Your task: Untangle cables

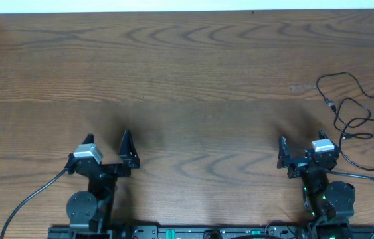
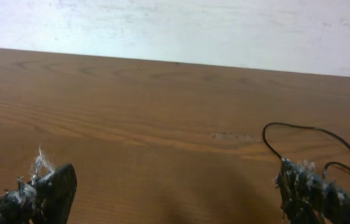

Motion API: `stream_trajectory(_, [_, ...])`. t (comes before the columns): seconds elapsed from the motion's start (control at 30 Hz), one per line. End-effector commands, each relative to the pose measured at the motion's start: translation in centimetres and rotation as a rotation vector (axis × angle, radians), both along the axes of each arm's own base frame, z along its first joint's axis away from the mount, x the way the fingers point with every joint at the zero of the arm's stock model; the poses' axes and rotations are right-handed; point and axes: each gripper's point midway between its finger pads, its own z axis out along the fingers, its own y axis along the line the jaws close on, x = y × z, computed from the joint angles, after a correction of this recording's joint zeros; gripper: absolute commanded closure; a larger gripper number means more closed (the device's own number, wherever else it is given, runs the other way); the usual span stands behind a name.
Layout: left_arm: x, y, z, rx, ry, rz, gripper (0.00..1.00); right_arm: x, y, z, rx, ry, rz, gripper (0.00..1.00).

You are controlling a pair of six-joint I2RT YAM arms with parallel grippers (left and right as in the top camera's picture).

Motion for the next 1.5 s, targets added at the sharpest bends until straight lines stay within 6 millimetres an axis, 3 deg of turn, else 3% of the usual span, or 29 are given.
stream_trajectory(0.0, [0.8, -0.3, -1.0, 0.121, -0.067, -0.023, 0.0, 0.0, 0.0, -0.1, -0.008, 0.003, -0.001, 0.01])
stream_trajectory(0.07, [1.2, -0.3, -1.3, 0.164, -0.124, -0.015, 0.0, 0.0, 0.0, -0.1, -0.008, 0.003, -0.001, 0.01])
stream_trajectory(0.2, [1.3, 0.0, -3.1, 0.184, -0.053, -0.008, 0.0, 0.0, 0.0, -0.1, -0.008, 0.003, -0.001, 0.01])
stream_trajectory(0.37, [1.0, 0.0, -7.4, 0.185, 0.122, -0.023, 0.0, 0.0, 0.0, -0.1, -0.008, 0.003, 0.0, 0.01])
stream_trajectory(1.47, [1.0, 0.1, -7.2, 0.186, 0.114, -0.019, 0.0, 0.0, 0.0, -0.1, -0.008, 0.003, 0.0, 0.01])
